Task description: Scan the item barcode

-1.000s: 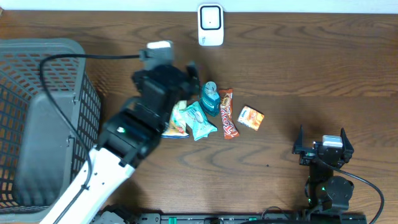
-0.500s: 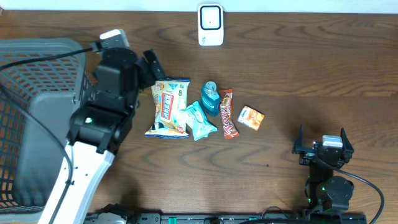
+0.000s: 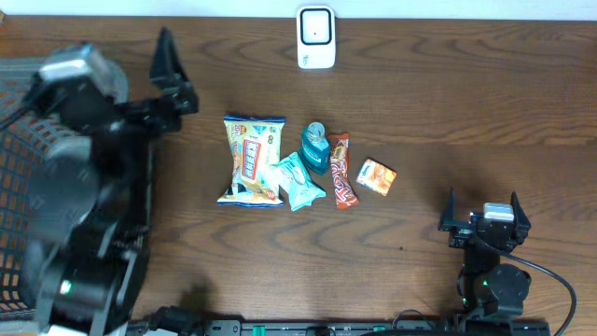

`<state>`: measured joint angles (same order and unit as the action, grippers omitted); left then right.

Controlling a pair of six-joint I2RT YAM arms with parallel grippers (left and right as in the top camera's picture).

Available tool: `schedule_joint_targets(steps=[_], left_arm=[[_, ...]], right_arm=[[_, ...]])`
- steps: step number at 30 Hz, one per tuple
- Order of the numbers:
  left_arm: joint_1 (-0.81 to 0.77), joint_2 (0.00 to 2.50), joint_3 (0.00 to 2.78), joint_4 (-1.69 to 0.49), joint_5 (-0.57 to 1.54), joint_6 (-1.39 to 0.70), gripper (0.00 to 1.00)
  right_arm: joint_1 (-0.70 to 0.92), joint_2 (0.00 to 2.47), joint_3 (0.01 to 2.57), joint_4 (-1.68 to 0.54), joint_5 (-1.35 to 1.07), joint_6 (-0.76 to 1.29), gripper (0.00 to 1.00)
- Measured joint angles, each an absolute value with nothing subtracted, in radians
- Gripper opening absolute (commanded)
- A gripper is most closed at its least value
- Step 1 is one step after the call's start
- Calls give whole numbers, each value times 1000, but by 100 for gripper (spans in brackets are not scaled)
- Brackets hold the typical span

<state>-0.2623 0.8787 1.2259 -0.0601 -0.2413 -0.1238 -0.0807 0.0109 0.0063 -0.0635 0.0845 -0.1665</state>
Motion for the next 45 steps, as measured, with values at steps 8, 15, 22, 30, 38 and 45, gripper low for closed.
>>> schedule_joint_targets(steps=[8, 15, 22, 30, 38, 45], left_arm=[[-262, 769, 1226, -104, -242, 15, 98], [-262, 727, 1228, -237, -243, 99, 98], [-262, 630, 1228, -265, -203, 110, 98], [-262, 469, 1228, -282, -159, 112, 98], [-262, 337, 1229, -281, -157, 113, 98], [-262, 297, 1229, -281, -156, 104, 98]], right_arm=[[-81, 11, 6, -63, 84, -167, 99], [-81, 11, 6, -64, 84, -167, 99], [-81, 11, 6, -64, 84, -167, 99], [-81, 11, 6, -64, 84, -167, 99], [-81, 11, 6, -64, 84, -167, 99], [-81, 11, 6, -64, 84, -167, 99]])
